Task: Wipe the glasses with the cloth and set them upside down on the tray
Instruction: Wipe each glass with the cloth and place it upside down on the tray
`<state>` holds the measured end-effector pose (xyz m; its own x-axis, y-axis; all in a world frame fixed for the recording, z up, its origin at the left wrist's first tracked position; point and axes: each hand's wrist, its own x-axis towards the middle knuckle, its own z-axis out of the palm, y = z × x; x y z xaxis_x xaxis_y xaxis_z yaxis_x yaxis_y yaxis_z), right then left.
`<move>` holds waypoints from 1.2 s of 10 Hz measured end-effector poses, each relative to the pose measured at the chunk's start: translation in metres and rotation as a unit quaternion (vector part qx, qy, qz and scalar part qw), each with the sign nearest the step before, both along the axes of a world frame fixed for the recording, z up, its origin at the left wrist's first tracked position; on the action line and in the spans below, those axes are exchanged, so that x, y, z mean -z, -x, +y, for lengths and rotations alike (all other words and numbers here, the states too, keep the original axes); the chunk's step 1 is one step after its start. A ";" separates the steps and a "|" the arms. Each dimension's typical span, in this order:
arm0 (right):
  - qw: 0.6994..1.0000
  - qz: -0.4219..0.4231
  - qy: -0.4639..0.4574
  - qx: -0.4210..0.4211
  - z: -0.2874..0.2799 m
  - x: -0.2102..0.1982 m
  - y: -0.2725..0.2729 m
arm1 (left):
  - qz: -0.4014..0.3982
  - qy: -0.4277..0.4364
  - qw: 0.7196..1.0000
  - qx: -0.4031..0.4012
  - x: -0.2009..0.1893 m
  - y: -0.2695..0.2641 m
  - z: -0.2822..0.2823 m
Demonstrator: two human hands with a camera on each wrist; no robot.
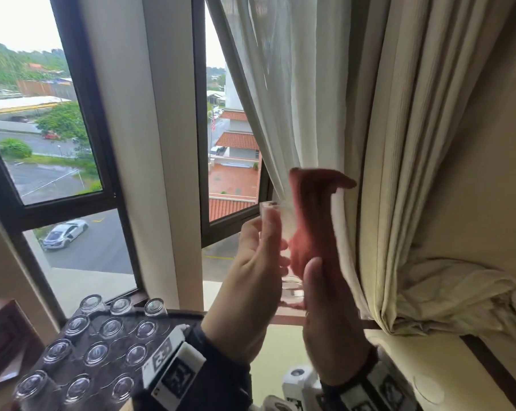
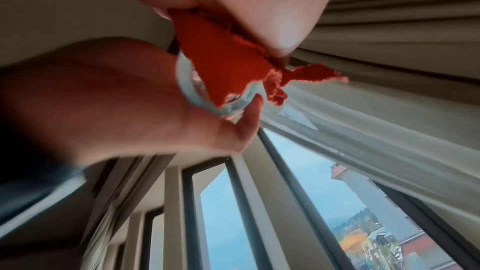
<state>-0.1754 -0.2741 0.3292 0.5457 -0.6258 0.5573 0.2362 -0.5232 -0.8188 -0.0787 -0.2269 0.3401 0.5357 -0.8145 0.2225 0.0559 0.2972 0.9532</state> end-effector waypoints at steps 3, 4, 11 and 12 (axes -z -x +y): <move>0.998 -0.044 -0.039 -0.039 -0.007 0.044 0.001 | 0.015 -0.016 1.000 0.013 -0.006 -0.006 0.009; 0.996 -0.037 -0.054 -0.056 -0.016 0.018 0.004 | -0.001 -0.008 1.000 0.023 -0.002 0.008 0.008; 0.995 -0.046 -0.015 0.086 -0.024 0.003 0.003 | -0.044 -0.028 0.996 0.074 0.002 0.009 0.006; 0.997 -0.069 0.045 0.006 -0.006 0.013 -0.003 | 0.007 -0.014 0.999 0.042 -0.007 -0.006 0.005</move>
